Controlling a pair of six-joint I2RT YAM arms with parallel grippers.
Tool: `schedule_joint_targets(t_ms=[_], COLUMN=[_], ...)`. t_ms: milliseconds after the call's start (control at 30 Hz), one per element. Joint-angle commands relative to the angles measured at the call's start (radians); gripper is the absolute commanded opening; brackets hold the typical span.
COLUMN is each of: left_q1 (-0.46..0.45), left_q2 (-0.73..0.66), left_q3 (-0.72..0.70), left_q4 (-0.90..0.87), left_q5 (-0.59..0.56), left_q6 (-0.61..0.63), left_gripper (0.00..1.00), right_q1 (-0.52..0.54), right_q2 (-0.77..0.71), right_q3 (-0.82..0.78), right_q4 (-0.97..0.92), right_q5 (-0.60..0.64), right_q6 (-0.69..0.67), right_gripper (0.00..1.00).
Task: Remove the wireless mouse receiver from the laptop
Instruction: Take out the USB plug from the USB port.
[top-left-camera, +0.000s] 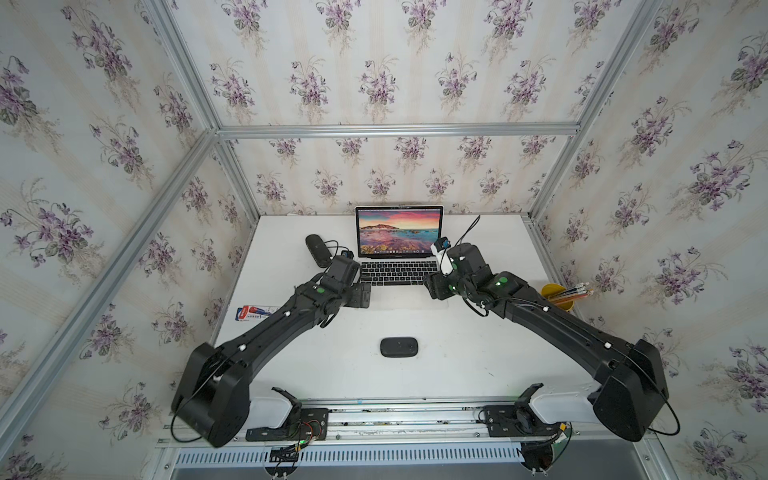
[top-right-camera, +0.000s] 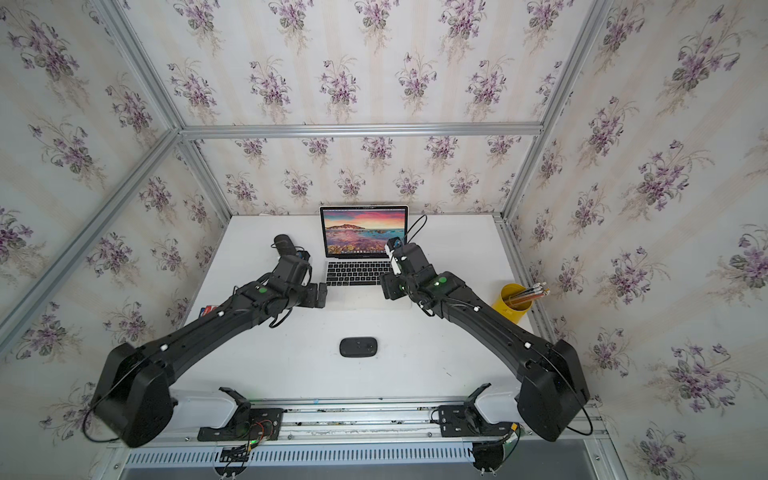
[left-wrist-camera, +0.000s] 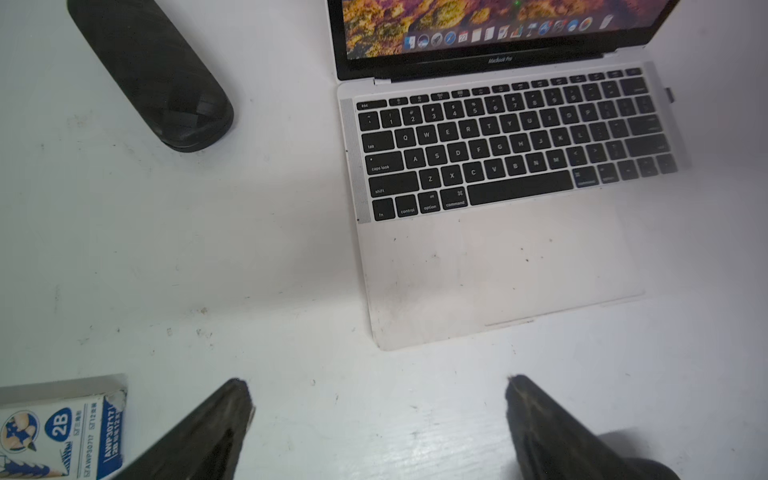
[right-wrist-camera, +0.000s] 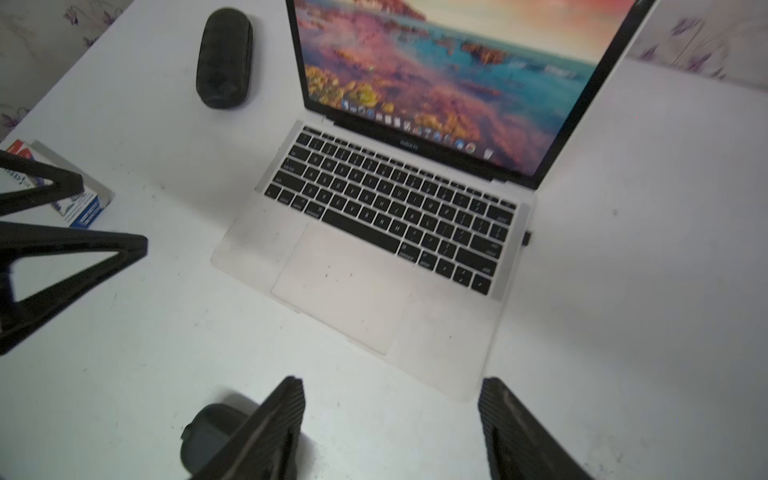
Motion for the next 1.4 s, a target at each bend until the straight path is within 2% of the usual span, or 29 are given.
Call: schedule_joint_targets(t_ms=[0, 100, 167, 233, 333, 467, 733, 867, 1167, 1367], left_q1=[0.001, 0.003, 0.009, 0.019, 0.036, 0.049, 0.06, 0.061, 0.062, 0.063], left_q2=[0.159, 0.256, 0.295, 0.323, 0.372, 0.437, 0.503, 0.517, 0.527, 0.53], left_q3=[0.123, 0.197, 0.222, 0.239, 0.263, 0.297, 0.325, 0.32, 0.298, 0.303], left_q4=[-0.211, -0.277, -0.295, -0.308, -0.321, -0.325, -0.317, -0.323, -0.34, -0.37], left_q5=[-0.05, -0.061, -0.057, -0.049, -0.037, -0.02, 0.005, 0.015, 0.025, 0.012], left_q6=[0.029, 0.051, 0.052, 0.045, 0.041, 0.039, 0.034, 0.035, 0.035, 0.039], left_gripper=[0.99, 0.99, 0.99, 0.99, 0.99, 0.99, 0.99, 0.99, 0.99, 0.99], right_q1=[0.0, 0.0, -0.002, -0.005, -0.046, -0.158, -0.226, -0.294, -0.391, -0.391], right_q2=[-0.011, -0.002, 0.016, 0.048, 0.124, 0.24, 0.392, 0.468, 0.751, 0.871], right_q3=[-0.005, -0.062, -0.125, -0.152, -0.086, 0.079, 0.197, 0.266, 0.562, 0.67], right_q4=[0.141, 0.328, 0.466, 0.519, 0.415, 0.243, 0.108, 0.035, -0.287, -0.344], right_q5=[0.175, 0.263, 0.274, 0.227, 0.104, -0.06, -0.175, -0.227, -0.148, -0.17], right_q6=[-0.133, -0.306, -0.502, -0.68, -0.833, -0.883, -1.096, -1.146, -1.335, -1.38], right_gripper=[0.69, 0.6, 0.61, 0.61, 0.61, 0.63, 0.62, 0.63, 0.57, 0.54])
